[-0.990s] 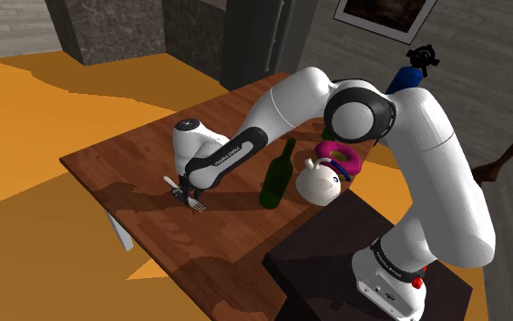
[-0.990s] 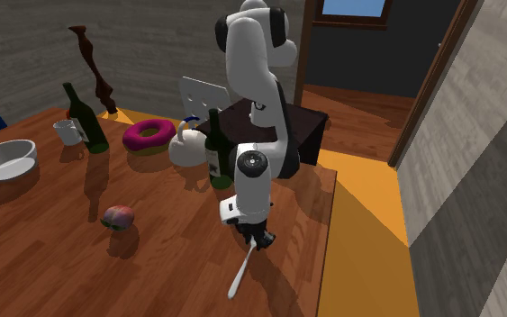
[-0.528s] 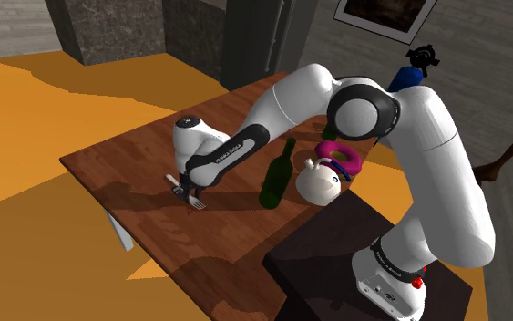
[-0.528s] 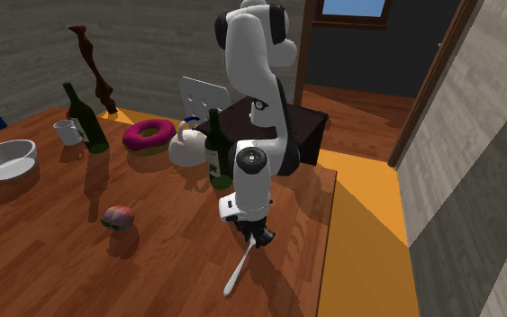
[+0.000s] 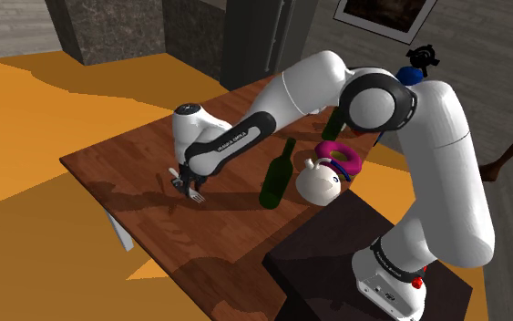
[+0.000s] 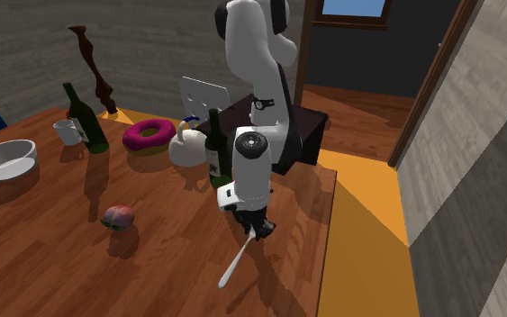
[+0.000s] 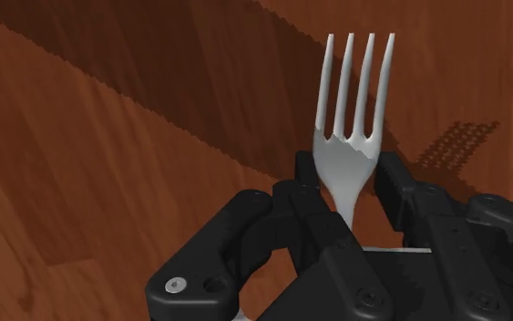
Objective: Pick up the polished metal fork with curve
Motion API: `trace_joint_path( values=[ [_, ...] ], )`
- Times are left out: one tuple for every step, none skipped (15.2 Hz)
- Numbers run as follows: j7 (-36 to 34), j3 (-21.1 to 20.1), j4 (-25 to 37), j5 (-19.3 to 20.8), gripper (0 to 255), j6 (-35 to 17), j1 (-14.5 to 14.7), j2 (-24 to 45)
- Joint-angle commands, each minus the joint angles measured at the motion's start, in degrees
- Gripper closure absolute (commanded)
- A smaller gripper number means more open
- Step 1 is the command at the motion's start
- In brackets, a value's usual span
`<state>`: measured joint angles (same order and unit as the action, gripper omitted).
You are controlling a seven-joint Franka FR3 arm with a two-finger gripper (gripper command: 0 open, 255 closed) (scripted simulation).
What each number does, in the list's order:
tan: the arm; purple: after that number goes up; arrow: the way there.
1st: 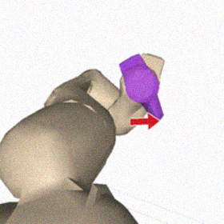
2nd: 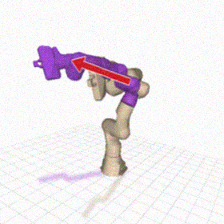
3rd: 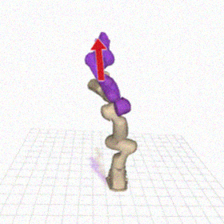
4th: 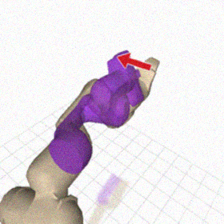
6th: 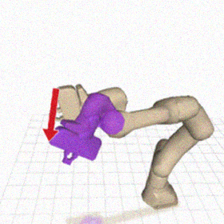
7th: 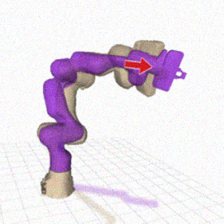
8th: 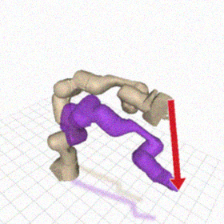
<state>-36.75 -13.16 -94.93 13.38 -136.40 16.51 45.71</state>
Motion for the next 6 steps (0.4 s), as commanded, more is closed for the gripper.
trace_joint_path(
  values=[
    [0.1, -0.26, -0.36, -0.25, 255, 0.88, -0.17, -1.22],
    [0.17, -0.39, -0.52, -0.38, 255, 1.31, -0.27, -1.81],
    [0.23, -0.52, -0.66, -0.51, 255, 1.74, -0.36, -2.39],
    [0.3, -0.64, -0.8, -0.64, 255, 2.19, -0.45, -2.96],
    [0.31, -0.66, -0.83, -0.66, 255, 2.25, -0.47, -3.06],
    [0.31, -0.66, -0.82, -0.66, 255, 2.25, -0.46, -3.05]
  ],
)
